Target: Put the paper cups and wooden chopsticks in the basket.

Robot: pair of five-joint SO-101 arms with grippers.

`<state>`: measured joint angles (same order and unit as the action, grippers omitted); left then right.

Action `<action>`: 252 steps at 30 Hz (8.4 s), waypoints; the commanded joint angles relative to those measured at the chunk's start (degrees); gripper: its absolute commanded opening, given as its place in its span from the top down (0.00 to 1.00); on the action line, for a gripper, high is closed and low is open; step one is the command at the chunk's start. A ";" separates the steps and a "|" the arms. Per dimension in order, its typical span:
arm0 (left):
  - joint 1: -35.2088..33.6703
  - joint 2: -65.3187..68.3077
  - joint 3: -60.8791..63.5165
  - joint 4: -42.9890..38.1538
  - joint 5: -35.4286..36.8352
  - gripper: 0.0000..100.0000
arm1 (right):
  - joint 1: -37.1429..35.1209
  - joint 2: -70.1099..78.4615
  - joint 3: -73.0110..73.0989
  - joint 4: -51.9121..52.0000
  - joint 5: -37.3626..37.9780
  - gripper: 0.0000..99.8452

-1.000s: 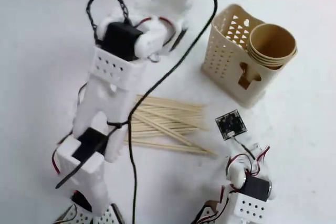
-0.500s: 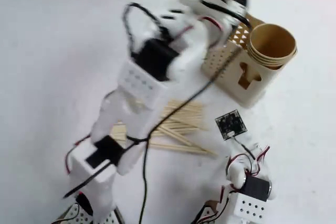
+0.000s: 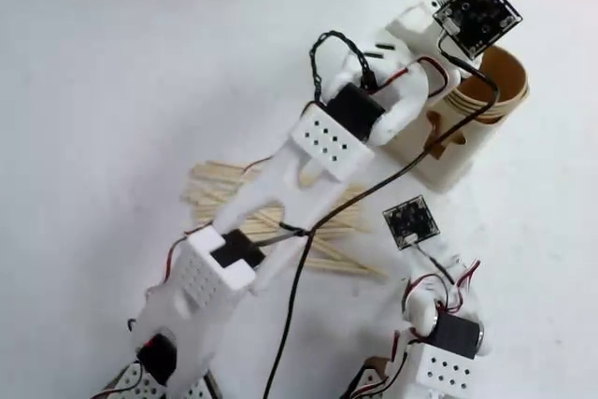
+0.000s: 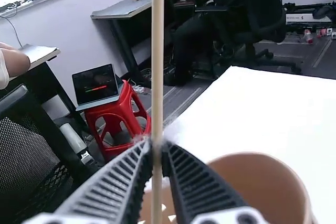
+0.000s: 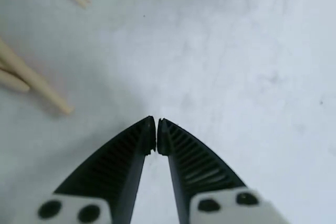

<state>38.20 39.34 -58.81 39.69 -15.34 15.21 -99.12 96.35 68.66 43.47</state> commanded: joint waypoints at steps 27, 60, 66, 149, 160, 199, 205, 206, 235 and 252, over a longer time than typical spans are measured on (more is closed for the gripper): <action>-4.18 6.37 -2.11 0.26 -0.44 0.98 | 0.22 -0.66 0.53 0.31 0.18 0.98; -2.77 -1.98 -33.67 33.58 -3.25 0.96 | 0.13 -0.66 0.53 0.31 0.18 0.98; -15.69 -7.69 -35.25 47.65 -4.04 0.97 | 0.13 -0.66 0.53 0.13 0.18 0.98; -56.84 -17.27 67.16 21.71 5.10 0.78 | -4.18 129.98 -137.85 21.93 -39.38 0.90; -56.57 -17.27 67.08 21.63 5.10 0.78 | -17.10 129.71 -137.93 25.63 -26.11 0.98; -55.78 -17.19 67.43 20.40 5.10 0.78 | -26.42 122.42 -138.90 18.59 -35.60 0.84; -55.78 -17.19 67.43 20.40 5.10 0.78 | -26.59 122.77 -138.46 16.48 -35.87 0.81; -55.78 -17.19 67.43 20.40 5.10 0.78 | -26.59 122.77 -138.73 16.48 -35.87 0.81; -54.99 -16.92 67.43 20.40 5.01 0.78 | -27.47 116.79 -144.18 28.79 -48.97 0.98; -54.99 -16.92 67.52 20.40 5.01 0.78 | -27.47 124.53 -145.58 27.82 -48.35 0.76</action>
<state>-18.95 23.78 8.62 61.76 -10.95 -12.57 26.68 -46.95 97.49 -4.79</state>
